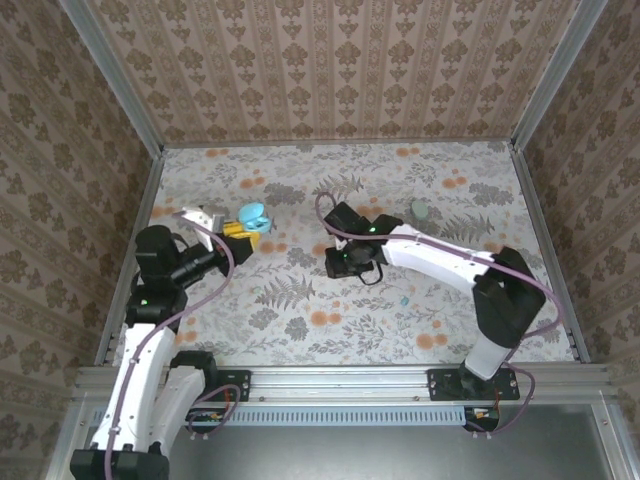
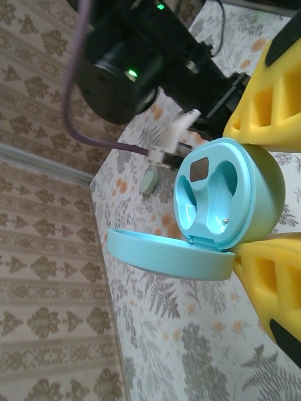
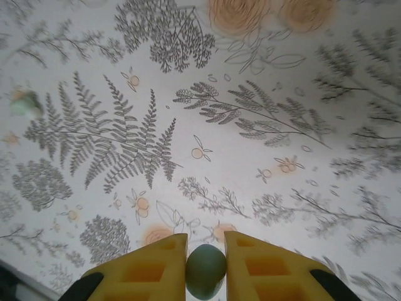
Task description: Insert wireless bluetooth earbuds into charging case
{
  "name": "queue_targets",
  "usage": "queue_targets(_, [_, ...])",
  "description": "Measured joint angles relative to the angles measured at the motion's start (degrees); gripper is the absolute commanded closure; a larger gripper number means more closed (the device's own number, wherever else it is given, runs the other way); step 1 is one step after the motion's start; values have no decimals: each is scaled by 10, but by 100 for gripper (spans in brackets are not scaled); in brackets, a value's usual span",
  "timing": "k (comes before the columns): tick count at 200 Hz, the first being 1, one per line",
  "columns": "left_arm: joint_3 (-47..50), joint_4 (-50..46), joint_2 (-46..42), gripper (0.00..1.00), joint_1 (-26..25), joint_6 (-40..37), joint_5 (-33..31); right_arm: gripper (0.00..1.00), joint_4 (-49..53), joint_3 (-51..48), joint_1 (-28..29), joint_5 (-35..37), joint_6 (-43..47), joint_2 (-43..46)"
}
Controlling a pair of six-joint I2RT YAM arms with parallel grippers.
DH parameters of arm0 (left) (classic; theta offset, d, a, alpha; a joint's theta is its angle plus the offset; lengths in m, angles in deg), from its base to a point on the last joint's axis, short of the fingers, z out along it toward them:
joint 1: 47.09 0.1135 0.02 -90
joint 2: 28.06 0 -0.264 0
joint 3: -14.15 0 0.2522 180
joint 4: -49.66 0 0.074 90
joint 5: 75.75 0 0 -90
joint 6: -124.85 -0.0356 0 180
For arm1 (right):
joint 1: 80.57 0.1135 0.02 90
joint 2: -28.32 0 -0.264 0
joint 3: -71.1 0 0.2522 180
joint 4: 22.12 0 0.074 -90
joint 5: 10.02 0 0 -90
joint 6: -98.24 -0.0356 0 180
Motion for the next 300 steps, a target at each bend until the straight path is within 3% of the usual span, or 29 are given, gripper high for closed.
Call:
queue_targets(54, [15, 98, 90, 91, -133, -23, -29, 81, 95, 95, -5, 50, 2, 80])
queue_targets(129, [18, 236, 196, 91, -208, -46, -51, 81, 144, 181, 13, 69, -3, 131])
queue_targets(300, [60, 290, 194, 91, -238, -55, -75, 81, 145, 275, 40, 65, -3, 39])
